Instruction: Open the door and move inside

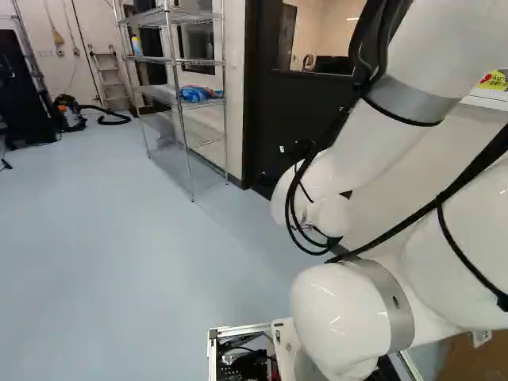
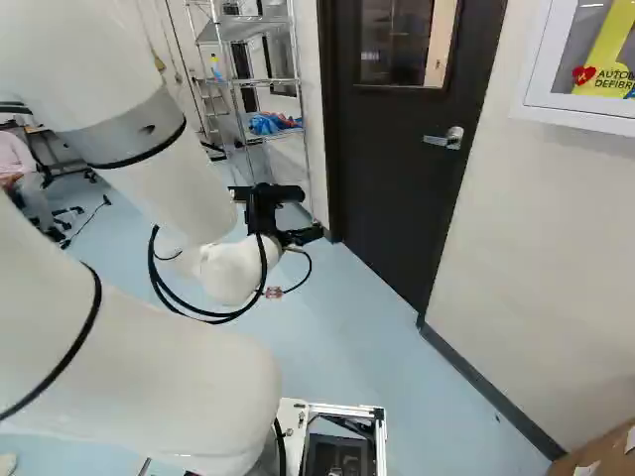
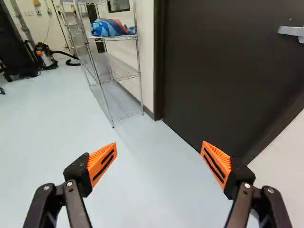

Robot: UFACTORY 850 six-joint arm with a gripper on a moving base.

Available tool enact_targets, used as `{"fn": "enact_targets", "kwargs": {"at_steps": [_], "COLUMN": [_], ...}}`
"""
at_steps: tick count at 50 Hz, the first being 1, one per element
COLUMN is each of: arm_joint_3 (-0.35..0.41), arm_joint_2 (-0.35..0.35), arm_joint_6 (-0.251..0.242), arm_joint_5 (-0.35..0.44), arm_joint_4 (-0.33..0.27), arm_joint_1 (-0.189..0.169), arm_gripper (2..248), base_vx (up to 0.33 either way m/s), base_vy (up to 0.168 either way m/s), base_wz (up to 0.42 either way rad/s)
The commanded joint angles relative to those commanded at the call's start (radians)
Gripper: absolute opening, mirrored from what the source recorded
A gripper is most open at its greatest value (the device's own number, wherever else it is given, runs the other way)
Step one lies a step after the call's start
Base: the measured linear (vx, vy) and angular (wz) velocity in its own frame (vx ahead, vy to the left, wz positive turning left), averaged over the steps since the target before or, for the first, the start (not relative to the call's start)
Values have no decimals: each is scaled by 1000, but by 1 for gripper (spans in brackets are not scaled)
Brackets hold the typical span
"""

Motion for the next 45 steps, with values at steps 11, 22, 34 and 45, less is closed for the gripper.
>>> {"fn": "enact_targets", "kwargs": {"at_steps": [11, 22, 34, 45], "arm_joint_3": [0, 0, 0, 0], "arm_joint_2": [0, 0, 0, 0], "arm_joint_6": [0, 0, 0, 0], "arm_joint_5": [0, 0, 0, 0], "arm_joint_4": [0, 0, 0, 0], "arm_joint_1": [0, 0, 0, 0], "arm_gripper": [247, 247, 247, 247], "base_vx": [135, 133, 130, 130], "base_vy": [15, 31, 40, 43], "base_wz": [-225, -229, -224, -238]}}
